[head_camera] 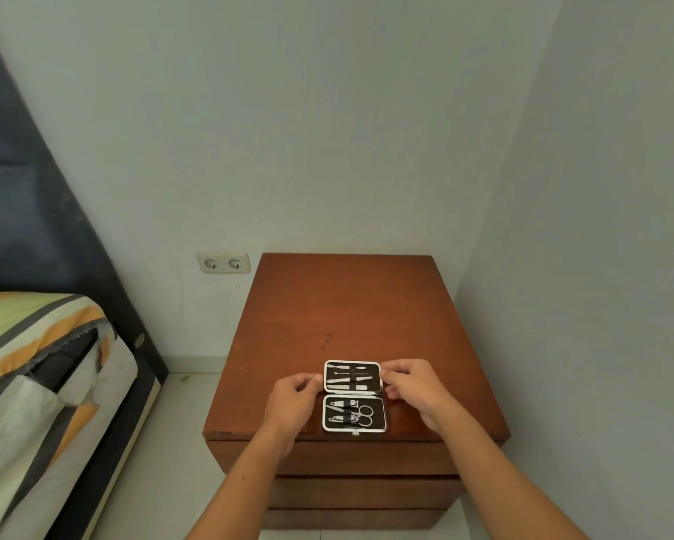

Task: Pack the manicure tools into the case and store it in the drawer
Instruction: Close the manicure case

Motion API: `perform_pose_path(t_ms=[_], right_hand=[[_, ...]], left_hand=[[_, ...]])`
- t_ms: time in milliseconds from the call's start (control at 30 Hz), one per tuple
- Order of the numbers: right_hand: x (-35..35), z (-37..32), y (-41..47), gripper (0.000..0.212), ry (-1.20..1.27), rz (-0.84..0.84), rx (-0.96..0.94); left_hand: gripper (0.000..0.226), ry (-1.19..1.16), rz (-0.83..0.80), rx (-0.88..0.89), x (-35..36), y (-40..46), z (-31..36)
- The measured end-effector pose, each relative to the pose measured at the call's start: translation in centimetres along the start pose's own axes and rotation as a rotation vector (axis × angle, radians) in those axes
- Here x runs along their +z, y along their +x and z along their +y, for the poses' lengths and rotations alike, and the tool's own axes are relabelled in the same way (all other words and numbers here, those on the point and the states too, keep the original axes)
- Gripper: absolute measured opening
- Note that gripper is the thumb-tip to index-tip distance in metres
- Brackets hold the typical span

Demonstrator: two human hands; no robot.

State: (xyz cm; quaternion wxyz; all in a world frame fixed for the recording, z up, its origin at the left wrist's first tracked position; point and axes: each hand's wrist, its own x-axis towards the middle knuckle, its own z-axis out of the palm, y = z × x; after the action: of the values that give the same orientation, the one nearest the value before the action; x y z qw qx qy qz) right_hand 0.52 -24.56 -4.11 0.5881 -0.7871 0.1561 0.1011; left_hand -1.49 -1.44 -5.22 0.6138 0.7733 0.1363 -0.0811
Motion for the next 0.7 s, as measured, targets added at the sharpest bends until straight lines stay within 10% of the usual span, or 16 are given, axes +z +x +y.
perform_pose_path(t_ms=[300, 700], right_hand=[[-1.4, -0.7, -2.0, 0.020, 0.015, 0.017, -0.183], [-1.0, 4.0, -7.0, 0.020, -0.344, 0.061, -0.468]], left_hand=[[0.023, -0.130, -0.100, 0.063, 0.1, -2.2, 0.7], [0.035, 0.404, -0.069, 0.412, 0.3, -5.2, -2.2]])
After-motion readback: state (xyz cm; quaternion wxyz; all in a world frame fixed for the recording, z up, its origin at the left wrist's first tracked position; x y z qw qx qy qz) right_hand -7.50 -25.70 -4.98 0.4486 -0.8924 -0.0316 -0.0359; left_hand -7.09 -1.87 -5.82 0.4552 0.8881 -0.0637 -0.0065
